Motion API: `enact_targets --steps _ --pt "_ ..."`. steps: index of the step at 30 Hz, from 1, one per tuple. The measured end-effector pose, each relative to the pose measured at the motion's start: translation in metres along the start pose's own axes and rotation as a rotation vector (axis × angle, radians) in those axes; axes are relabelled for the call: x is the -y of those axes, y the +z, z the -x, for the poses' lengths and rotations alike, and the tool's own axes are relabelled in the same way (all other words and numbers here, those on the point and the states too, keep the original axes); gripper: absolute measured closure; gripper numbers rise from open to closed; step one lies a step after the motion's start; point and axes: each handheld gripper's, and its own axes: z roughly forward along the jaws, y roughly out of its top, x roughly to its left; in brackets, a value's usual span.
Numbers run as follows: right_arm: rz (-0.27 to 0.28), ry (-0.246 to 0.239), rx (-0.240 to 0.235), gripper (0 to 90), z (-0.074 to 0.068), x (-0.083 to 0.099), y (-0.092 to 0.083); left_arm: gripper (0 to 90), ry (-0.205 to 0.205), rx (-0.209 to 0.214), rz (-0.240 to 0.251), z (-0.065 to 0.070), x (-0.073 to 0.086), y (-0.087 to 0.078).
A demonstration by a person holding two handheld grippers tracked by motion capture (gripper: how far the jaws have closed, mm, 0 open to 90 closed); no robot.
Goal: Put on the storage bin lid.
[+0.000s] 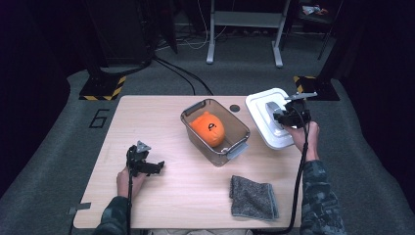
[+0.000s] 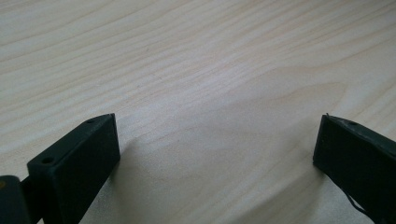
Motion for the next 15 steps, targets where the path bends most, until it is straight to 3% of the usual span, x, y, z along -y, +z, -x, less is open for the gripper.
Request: enact_targets --steps 4,15 --pt "0.009 -0.007 -0.004 67.3 -0.003 -0.006 -0.004 0.0 0.001 0.0 0.0 0.0 0.0 0.0" --pt "0.028 -0.052 -0.062 67.2 -0.027 -0.026 -0.011 0.0 0.0 0.0 0.0 0.0 0.0 0.0"
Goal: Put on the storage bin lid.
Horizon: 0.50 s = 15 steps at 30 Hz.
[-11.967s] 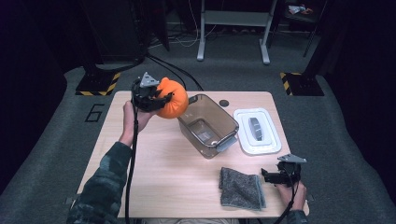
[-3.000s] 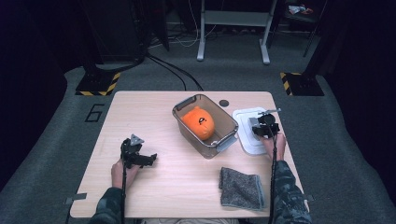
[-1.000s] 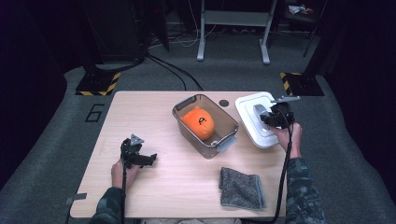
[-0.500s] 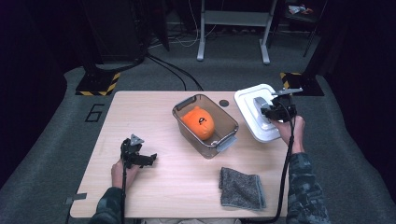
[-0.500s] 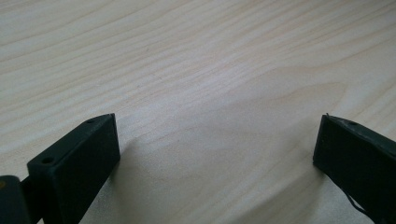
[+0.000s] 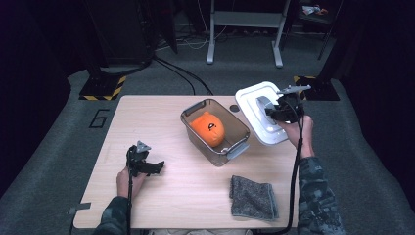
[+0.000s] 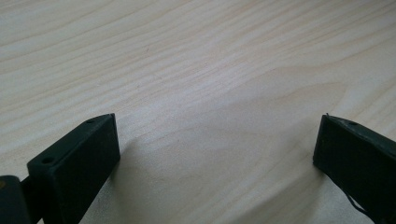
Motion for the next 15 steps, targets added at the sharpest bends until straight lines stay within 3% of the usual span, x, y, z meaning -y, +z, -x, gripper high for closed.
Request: enact_targets --steps 15 --pt "-0.005 -0.038 -0.073 67.2 -0.033 -0.013 0.011 0.0 0.0 0.0 0.0 0.0 0.0 0.0"
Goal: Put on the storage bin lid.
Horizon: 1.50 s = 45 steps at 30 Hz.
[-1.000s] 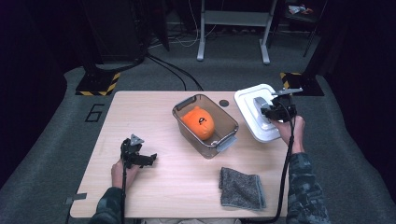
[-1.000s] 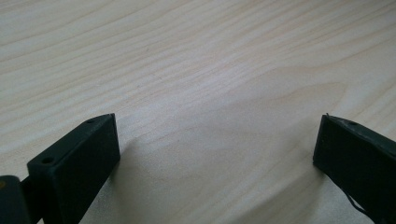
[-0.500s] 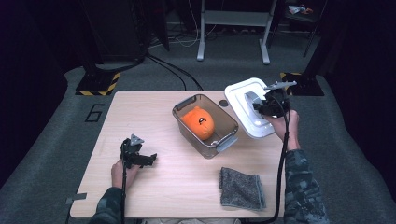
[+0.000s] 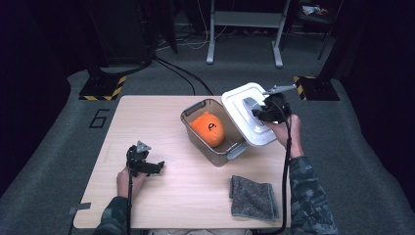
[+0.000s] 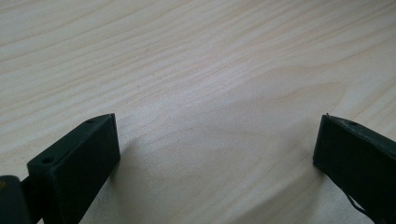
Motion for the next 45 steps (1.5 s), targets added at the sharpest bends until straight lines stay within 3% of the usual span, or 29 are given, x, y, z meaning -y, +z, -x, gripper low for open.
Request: enact_targets --steps 7,26,45 --pt "-0.013 -0.029 -0.036 67.2 -0.021 -0.009 0.01 0.0 0.0 0.0 0.0 0.0 0.0 0.0" --pt "-0.025 -0.082 -0.113 67.2 -0.054 -0.017 0.034 0.0 0.0 0.0 0.0 0.0 0.0 0.0" --pt "-0.074 -0.105 -0.196 67.2 -0.082 -0.021 0.062 0.0 0.001 0.0 -0.001 0.0 0.0 0.0"
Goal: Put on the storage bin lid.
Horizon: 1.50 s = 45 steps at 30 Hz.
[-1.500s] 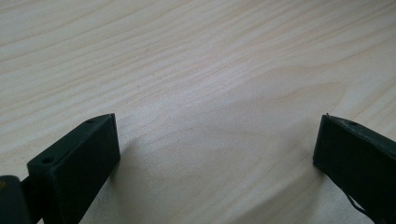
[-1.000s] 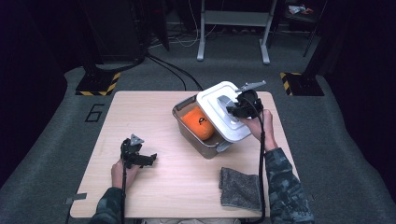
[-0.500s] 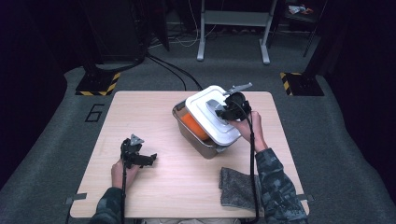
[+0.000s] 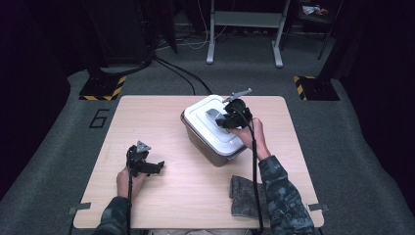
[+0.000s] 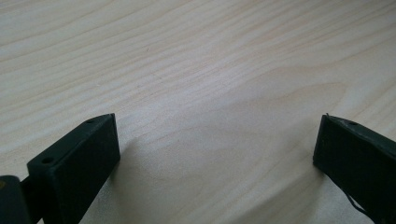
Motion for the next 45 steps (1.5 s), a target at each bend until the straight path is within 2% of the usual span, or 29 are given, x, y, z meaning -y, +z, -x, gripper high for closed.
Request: enact_targets --steps 8,11,12,15,16,19,23,27,30,33,34,37,39,45 --pt "-0.02 0.012 -0.012 67.1 -0.003 -0.002 0.012 0.0 0.0 0.0 0.0 0.0 0.0 0.0" --pt "-0.015 -0.001 -0.018 67.1 -0.002 -0.003 0.014 0.0 0.0 0.0 0.0 0.0 0.0 0.0" --pt "-0.019 0.012 -0.023 67.0 -0.003 -0.003 0.016 0.0 -0.001 0.0 0.0 0.0 0.0 0.0" --pt "-0.024 0.007 -0.026 67.0 -0.005 -0.003 0.018 0.0 -0.001 0.0 0.0 0.0 0.0 0.0" --pt "-0.026 -0.01 -0.025 67.0 -0.005 -0.002 0.018 0.0 -0.001 0.0 0.0 0.0 0.0 0.0" --pt "-0.026 0.007 -0.023 67.0 -0.006 -0.001 0.018 0.0 0.0 0.0 0.0 0.0 0.0 0.0" --pt "-0.024 -0.002 -0.023 66.3 -0.006 -0.001 0.019 0.0 0.0 0.0 0.0 0.0 0.0 0.0" --pt "-0.027 0.003 -0.022 56.4 -0.004 0.0 0.02 0.0 -0.001 0.0 0.0 0.0 0.0 0.0" --pt "-0.018 0.007 -0.007 42.3 -0.002 0.0 0.017 0.0 0.0 0.0 0.0 0.0 0.0 0.0" --pt "-0.005 0.011 0.005 31.9 -0.001 0.0 0.011 0.0 0.0 0.0 0.0 0.0 0.0 0.0" --pt "-0.005 0.011 0.005 31.9 -0.001 0.0 0.011 0.0 0.0 0.0 0.0 0.0 0.0 0.0" --pt "0.021 0.022 0.022 21.5 0.001 0.002 -0.001 0.0 0.0 0.0 0.0 0.0 0.0 0.0" --pt "0.044 0.032 0.03 19.2 0.002 0.004 -0.006 0.0 0.0 0.0 0.0 0.0 0.0 0.0" --pt "0.062 0.038 0.054 13.4 0.01 0.01 -0.027 0.0 -0.001 0.0 0.0 0.0 0.0 0.0"
